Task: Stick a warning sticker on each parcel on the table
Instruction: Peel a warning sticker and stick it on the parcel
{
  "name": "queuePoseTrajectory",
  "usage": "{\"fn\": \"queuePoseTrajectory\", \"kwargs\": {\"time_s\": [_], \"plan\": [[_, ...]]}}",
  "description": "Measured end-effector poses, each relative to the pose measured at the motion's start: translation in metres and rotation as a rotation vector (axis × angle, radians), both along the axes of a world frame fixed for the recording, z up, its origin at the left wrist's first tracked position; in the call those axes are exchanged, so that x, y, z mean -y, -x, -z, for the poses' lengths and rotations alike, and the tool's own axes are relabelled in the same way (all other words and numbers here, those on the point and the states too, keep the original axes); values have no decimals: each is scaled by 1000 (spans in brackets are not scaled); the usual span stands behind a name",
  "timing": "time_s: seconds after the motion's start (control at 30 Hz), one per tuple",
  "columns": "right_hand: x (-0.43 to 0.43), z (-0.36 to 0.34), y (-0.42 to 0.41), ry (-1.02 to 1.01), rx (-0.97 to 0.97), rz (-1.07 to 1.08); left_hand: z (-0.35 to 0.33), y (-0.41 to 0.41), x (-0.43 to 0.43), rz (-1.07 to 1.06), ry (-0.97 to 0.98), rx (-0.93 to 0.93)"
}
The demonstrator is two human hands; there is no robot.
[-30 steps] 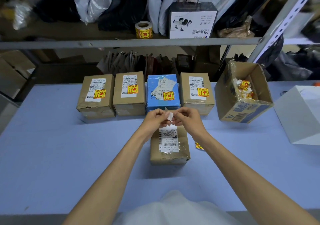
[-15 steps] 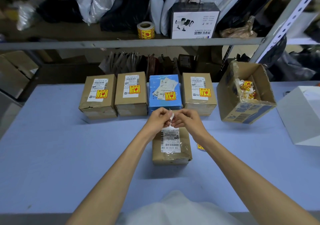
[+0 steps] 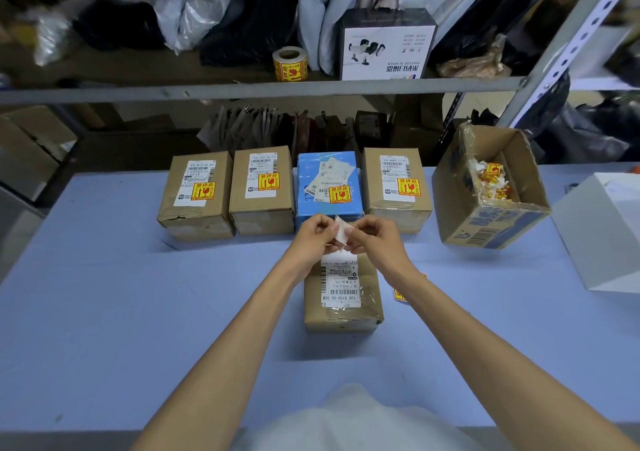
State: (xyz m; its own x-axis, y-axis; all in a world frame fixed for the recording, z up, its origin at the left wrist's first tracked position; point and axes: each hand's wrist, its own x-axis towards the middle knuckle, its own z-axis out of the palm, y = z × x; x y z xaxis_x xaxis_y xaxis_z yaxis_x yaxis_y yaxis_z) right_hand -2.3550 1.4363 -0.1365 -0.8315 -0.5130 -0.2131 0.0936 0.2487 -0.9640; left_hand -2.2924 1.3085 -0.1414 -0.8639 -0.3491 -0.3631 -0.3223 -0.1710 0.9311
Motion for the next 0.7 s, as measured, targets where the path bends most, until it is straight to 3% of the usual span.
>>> {"fn": "queuePoseTrajectory", "kwargs": {"time_s": [0.13, 0.33, 0.43, 0.7], "plan": [[1, 1, 0, -7, -39, -4, -6, 3, -4, -31, -96, 17], [1, -3, -1, 11, -41, -29, -2, 1, -5, 54, 24, 24], [-1, -5, -1, 29, 6, -29, -1, -1, -3, 73, -63, -32], [-3, -8, 1, 84, 140, 41, 1, -1, 2, -78, -155, 7]]}}
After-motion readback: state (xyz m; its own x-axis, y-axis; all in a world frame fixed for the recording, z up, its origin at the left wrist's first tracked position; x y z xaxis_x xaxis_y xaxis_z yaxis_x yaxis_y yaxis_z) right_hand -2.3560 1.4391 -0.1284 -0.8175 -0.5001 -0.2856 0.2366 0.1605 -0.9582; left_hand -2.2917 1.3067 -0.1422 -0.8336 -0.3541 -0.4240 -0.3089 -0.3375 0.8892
